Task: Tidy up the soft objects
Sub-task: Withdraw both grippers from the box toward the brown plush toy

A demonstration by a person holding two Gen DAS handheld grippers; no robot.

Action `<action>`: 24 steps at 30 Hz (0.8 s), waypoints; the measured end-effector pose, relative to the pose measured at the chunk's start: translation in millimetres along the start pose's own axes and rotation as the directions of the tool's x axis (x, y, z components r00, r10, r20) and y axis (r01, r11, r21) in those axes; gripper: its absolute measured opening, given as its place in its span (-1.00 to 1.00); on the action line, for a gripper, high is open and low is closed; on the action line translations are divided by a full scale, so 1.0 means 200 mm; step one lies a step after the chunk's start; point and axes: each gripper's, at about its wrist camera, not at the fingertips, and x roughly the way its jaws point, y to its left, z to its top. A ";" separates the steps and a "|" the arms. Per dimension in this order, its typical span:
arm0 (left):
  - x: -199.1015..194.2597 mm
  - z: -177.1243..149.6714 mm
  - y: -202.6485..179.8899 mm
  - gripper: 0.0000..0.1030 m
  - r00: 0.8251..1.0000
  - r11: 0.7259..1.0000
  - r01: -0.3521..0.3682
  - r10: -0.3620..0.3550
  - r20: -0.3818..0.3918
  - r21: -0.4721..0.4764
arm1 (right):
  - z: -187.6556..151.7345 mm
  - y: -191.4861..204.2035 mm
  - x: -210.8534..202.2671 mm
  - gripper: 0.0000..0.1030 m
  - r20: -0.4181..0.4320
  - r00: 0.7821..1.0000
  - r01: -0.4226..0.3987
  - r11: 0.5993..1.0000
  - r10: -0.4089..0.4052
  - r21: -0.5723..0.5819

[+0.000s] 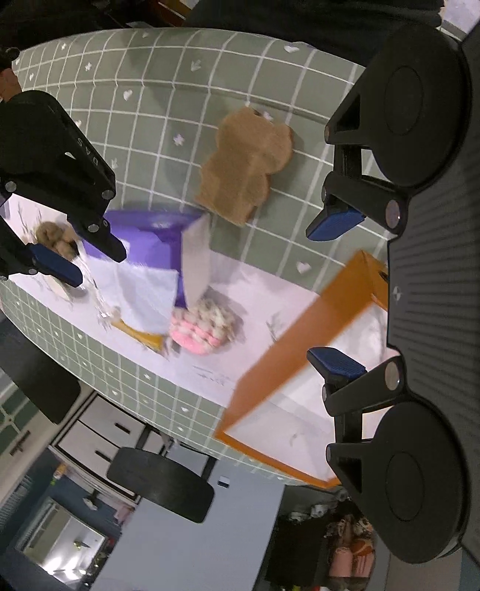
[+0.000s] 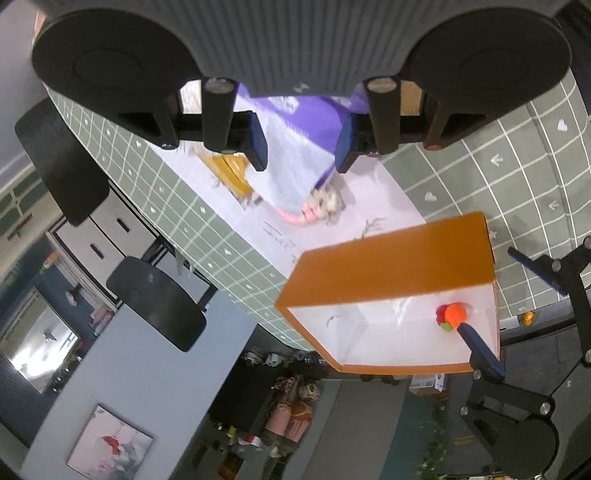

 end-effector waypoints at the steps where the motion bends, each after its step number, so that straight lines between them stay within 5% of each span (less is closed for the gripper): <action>1: 0.01 0.01 -0.02 0.51 1.000 1.000 0.001 -0.001 0.003 0.006 | -0.02 0.00 -0.01 -0.23 -0.003 1.000 0.005 1.000 -0.005 0.006; 24: 0.21 0.34 0.04 0.51 1.000 0.998 0.018 -0.018 0.009 0.061 | -0.46 -0.45 -0.01 -0.19 -0.061 0.991 0.134 0.960 -0.123 0.247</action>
